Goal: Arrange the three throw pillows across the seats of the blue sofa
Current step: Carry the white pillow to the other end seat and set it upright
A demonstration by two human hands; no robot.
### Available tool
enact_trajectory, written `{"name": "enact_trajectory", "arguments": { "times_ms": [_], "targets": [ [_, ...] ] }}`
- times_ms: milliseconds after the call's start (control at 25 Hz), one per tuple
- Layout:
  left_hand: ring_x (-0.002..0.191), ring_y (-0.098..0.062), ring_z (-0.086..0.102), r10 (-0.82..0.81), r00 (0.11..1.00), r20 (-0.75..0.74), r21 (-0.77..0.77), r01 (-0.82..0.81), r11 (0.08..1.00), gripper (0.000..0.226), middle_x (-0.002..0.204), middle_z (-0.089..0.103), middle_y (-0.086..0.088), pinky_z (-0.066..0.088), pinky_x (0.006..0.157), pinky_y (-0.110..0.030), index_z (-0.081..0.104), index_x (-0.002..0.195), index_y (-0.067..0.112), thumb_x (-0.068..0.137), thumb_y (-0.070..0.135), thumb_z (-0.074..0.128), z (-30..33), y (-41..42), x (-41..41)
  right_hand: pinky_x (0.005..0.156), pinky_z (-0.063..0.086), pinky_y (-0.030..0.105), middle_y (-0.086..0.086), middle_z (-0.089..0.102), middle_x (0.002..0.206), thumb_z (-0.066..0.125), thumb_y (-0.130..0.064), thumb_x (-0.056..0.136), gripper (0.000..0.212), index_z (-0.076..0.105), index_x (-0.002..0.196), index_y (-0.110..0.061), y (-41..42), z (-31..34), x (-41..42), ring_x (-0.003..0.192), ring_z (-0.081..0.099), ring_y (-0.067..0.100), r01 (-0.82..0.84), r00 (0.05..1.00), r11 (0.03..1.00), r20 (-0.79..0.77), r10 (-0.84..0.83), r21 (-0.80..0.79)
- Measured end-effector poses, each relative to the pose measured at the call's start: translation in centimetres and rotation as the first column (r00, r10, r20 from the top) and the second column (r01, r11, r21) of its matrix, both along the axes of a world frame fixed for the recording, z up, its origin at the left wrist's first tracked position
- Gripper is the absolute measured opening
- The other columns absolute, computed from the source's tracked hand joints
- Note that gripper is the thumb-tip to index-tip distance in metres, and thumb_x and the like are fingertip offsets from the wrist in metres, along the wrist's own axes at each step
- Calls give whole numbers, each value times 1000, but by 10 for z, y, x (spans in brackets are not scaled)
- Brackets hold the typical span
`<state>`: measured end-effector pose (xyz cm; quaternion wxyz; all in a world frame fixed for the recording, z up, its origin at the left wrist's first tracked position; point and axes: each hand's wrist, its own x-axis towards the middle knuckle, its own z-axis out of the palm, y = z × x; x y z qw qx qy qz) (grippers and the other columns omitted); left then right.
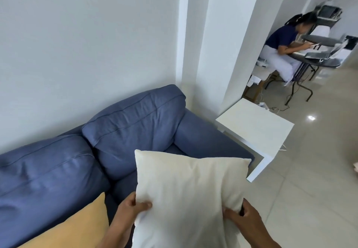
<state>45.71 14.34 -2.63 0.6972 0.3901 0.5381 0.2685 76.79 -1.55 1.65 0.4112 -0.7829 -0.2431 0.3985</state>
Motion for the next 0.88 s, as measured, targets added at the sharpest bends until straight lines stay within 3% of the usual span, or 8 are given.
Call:
{"name": "enact_trajectory", "arguments": {
  "times_ms": [160,240,360,520,680,760,800,880],
  "targets": [
    [86,-32,77,-29,1000,-7,4,29,1000,66,93,84,-11,58,72,-38,71,112,4,47,5,84,1,44,14,67,51,24,-18,81,82,95,-22,62,55,76,114,-17,36,0,15,88,73,9,-17,999,999,38,18,-37],
    [93,-32,76,-52,997,-49,5,52,999,57,101,83,-11,58,76,-38,71,116,9,60,4,81,-1,64,20,70,53,26,-9,82,92,90,-36,49,72,76,116,-16,50,-8,21,92,74,12,-10,999,999,34,12,-48],
    [104,-40,75,-51,996,-76,-4,51,999,55,103,83,-14,59,88,-46,73,114,8,59,6,76,0,95,34,77,57,29,1,76,118,90,-45,45,91,67,128,-18,69,-18,28,102,72,16,-21,1000,998,-12,20,-68],
    [96,-33,76,-66,990,-125,26,69,997,42,101,83,-11,58,78,-38,75,108,12,68,0,72,-4,135,73,83,63,43,2,80,109,96,-43,39,96,69,126,-15,95,-47,65,100,75,20,15,992,994,-119,-28,-110],
    [88,-21,72,-44,973,-228,23,51,998,36,91,83,-2,55,78,-32,77,102,16,77,-8,66,-13,165,122,69,56,26,4,81,91,93,-29,37,85,72,114,0,137,-72,113,84,76,17,-43,988,979,-157,11,-199],
    [85,-19,69,-18,957,-288,9,22,1000,36,83,82,2,54,78,-31,78,94,18,78,-10,64,-19,182,149,75,50,26,7,76,88,90,-15,50,68,71,112,6,166,-82,133,89,74,24,-74,984,969,-177,32,-234],
    [85,-20,67,-16,944,-328,-18,11,1000,34,79,79,3,55,80,-33,78,88,19,75,-9,63,-29,194,161,77,47,27,10,75,91,88,-12,57,61,71,112,7,176,-95,145,95,72,28,-106,981,959,-187,57,-263],
    [90,-24,68,-14,942,-336,-75,-12,997,32,81,77,-3,58,94,-40,78,83,18,67,-4,61,-35,213,175,67,46,24,5,75,90,85,-19,58,57,72,109,1,194,-102,154,91,71,23,-113,975,955,-216,54,-274]
  ]
}}
